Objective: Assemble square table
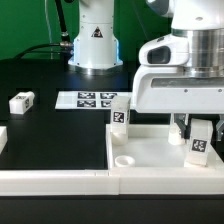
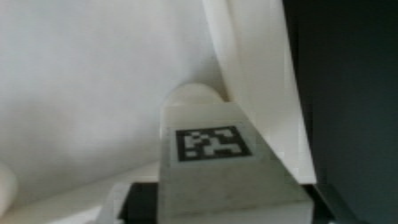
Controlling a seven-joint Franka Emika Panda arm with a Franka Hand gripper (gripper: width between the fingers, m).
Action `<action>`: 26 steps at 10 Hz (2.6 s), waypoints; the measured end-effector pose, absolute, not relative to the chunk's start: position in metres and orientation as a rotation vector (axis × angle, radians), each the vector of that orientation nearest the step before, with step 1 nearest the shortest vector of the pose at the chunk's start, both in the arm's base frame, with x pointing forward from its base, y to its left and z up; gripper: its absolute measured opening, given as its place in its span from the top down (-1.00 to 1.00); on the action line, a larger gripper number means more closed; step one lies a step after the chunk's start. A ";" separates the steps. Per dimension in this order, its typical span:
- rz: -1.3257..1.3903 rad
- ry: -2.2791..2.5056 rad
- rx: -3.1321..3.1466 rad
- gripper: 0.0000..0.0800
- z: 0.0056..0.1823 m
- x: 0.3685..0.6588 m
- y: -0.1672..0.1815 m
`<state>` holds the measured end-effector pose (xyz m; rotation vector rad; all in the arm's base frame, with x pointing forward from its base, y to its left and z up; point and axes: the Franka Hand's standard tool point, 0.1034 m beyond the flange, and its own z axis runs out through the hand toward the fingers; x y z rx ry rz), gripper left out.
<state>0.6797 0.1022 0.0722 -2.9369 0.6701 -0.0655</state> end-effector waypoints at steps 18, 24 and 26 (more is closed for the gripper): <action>-0.110 0.113 -3.024 -0.62 0.074 0.680 0.105; -0.111 0.264 -3.015 0.26 0.072 0.680 0.104; -0.098 0.488 -2.982 0.26 0.071 0.680 0.102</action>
Offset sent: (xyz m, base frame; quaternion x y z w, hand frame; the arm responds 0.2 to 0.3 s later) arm -0.0021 0.0222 0.0033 0.0508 -0.0957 0.4475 0.8877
